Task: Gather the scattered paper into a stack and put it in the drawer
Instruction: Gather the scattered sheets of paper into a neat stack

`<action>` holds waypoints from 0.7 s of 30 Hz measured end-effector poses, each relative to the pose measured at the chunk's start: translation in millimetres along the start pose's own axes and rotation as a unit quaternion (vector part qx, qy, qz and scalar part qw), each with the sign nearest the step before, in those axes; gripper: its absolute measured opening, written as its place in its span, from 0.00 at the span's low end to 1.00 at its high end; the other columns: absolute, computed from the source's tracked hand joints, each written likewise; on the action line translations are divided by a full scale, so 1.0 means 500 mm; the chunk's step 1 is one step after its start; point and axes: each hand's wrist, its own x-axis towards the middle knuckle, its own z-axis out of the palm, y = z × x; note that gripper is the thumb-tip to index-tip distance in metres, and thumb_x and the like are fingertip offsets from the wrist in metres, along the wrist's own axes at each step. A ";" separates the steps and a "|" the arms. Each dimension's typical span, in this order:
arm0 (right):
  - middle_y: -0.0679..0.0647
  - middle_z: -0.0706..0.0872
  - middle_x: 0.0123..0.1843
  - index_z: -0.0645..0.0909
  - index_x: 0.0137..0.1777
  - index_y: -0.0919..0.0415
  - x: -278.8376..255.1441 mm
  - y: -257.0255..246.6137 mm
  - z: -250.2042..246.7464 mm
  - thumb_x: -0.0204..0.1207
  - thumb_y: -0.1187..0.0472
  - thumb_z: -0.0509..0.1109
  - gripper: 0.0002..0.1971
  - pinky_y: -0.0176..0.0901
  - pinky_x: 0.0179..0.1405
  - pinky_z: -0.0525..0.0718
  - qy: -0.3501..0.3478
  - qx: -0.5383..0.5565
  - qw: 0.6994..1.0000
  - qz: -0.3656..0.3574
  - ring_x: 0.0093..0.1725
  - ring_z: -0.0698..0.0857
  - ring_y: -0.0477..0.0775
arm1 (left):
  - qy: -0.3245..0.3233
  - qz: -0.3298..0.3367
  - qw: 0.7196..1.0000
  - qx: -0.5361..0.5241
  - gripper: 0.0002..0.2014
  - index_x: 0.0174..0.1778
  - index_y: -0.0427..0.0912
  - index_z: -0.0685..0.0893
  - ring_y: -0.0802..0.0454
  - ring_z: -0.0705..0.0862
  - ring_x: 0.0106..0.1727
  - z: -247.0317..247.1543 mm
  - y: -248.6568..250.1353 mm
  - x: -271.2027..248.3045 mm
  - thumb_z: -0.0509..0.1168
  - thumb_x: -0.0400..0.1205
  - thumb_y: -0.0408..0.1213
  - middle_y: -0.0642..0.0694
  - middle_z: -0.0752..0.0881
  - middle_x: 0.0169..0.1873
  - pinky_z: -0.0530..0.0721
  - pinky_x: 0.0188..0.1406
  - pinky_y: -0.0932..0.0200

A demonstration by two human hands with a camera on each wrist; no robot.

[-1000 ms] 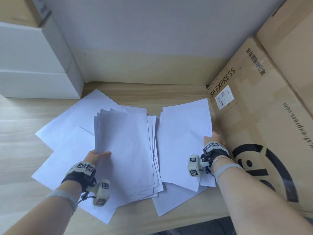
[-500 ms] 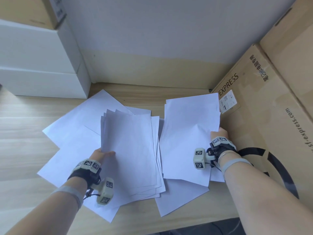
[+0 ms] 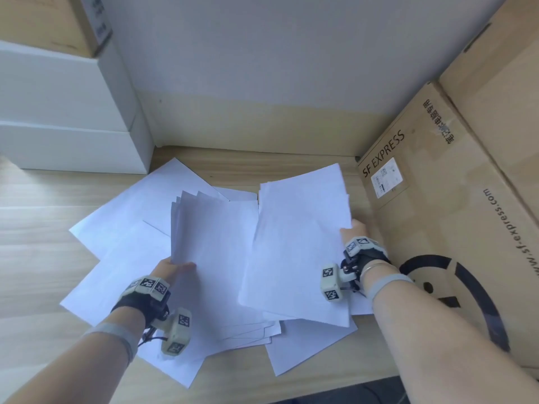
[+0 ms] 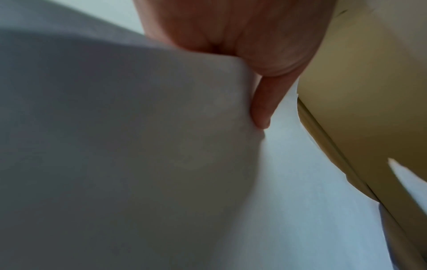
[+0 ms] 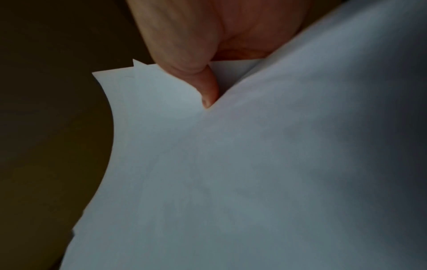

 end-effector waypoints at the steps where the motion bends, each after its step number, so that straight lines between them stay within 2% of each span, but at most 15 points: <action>1: 0.69 0.84 0.51 0.81 0.53 0.71 -0.008 -0.003 0.029 0.80 0.69 0.59 0.10 0.41 0.43 0.70 -0.013 -0.003 1.000 -0.013 0.45 0.78 0.58 | -0.002 -0.001 1.000 0.001 0.07 0.49 0.34 0.79 0.47 0.78 0.31 0.000 0.000 0.001 0.68 0.77 0.29 0.43 0.83 0.24 0.77 0.44 0.54; 2: 0.69 0.85 0.57 0.80 0.59 0.73 -0.017 -0.007 0.057 0.79 0.71 0.59 0.13 0.42 0.44 0.73 -0.032 -0.004 0.999 -0.021 0.48 0.81 0.60 | -0.003 -0.001 1.000 0.004 0.06 0.47 0.34 0.79 0.47 0.78 0.32 0.001 0.000 0.000 0.68 0.77 0.29 0.42 0.83 0.25 0.76 0.44 0.54; 4: 0.68 0.83 0.65 0.76 0.67 0.72 -0.036 -0.016 0.108 0.77 0.72 0.60 0.18 0.46 0.54 0.78 -0.074 0.000 0.997 -0.027 0.60 0.83 0.64 | -0.003 -0.003 1.000 0.016 0.04 0.44 0.33 0.80 0.45 0.78 0.33 0.003 0.000 0.001 0.68 0.77 0.30 0.38 0.82 0.32 0.75 0.46 0.54; 7: 0.60 0.76 0.74 0.65 0.77 0.65 -0.066 -0.030 0.163 0.76 0.66 0.67 0.29 0.48 0.67 0.76 -0.141 -0.016 0.990 -0.025 0.71 0.78 0.60 | 0.002 -0.004 0.999 0.035 0.15 0.56 0.30 0.82 0.40 0.83 0.43 0.003 -0.007 0.012 0.68 0.78 0.37 0.34 0.85 0.43 0.77 0.49 0.52; 9: 0.57 0.70 0.78 0.55 0.81 0.61 -0.081 -0.038 0.186 0.76 0.61 0.69 0.36 0.48 0.68 0.74 -0.164 -0.031 0.986 -0.018 0.75 0.74 0.59 | 0.000 -0.006 0.999 0.031 0.24 0.64 0.30 0.79 0.34 0.84 0.55 0.003 -0.008 0.013 0.68 0.78 0.43 0.31 0.86 0.54 0.80 0.59 0.48; 11: 0.58 0.68 0.79 0.50 0.82 0.62 -0.089 -0.045 0.207 0.77 0.60 0.69 0.39 0.50 0.68 0.75 -0.155 -0.020 0.988 -0.007 0.75 0.73 0.61 | -0.002 -0.009 1.000 0.026 0.27 0.67 0.32 0.78 0.33 0.83 0.61 0.004 -0.006 0.016 0.69 0.77 0.46 0.31 0.85 0.60 0.79 0.64 0.45; 13: 0.60 0.72 0.76 0.56 0.79 0.64 -0.096 -0.052 0.225 0.78 0.58 0.68 0.34 0.50 0.64 0.77 -0.142 -0.015 0.990 -0.007 0.72 0.76 0.62 | -0.009 -0.010 0.999 0.038 0.26 0.66 0.32 0.79 0.34 0.83 0.61 0.007 -0.002 0.017 0.70 0.76 0.45 0.31 0.85 0.60 0.80 0.63 0.46; 15: 0.60 0.77 0.72 0.64 0.74 0.65 -0.109 -0.060 0.242 0.79 0.55 0.66 0.27 0.46 0.60 0.77 -0.163 -0.043 0.985 -0.024 0.69 0.79 0.62 | -0.025 -0.008 0.998 0.059 0.26 0.65 0.32 0.80 0.35 0.84 0.60 0.011 0.003 0.017 0.71 0.75 0.44 0.31 0.85 0.59 0.80 0.65 0.45; 17: 0.59 0.79 0.71 0.69 0.72 0.65 -0.118 -0.066 0.258 0.79 0.54 0.65 0.25 0.43 0.60 0.76 -0.189 -0.074 0.978 -0.054 0.68 0.79 0.61 | -0.028 0.002 0.997 0.068 0.24 0.62 0.31 0.81 0.36 0.85 0.57 0.018 0.006 0.016 0.72 0.74 0.42 0.32 0.86 0.57 0.81 0.62 0.47; 19: 0.58 0.80 0.70 0.70 0.71 0.63 -0.122 -0.071 0.265 0.79 0.52 0.65 0.24 0.44 0.62 0.76 -0.195 -0.083 0.974 -0.074 0.68 0.80 0.60 | -0.025 0.017 0.998 0.056 0.20 0.59 0.30 0.83 0.38 0.85 0.51 0.026 0.007 0.018 0.73 0.74 0.37 0.32 0.88 0.49 0.82 0.56 0.50; 21: 0.59 0.78 0.70 0.72 0.70 0.63 -0.113 -0.066 0.264 0.77 0.50 0.66 0.25 0.47 0.64 0.77 -0.177 -0.084 0.978 -0.076 0.68 0.79 0.61 | -0.026 0.035 0.998 0.038 0.15 0.53 0.32 0.84 0.40 0.84 0.45 0.030 0.009 0.012 0.73 0.73 0.34 0.38 0.86 0.36 0.81 0.50 0.52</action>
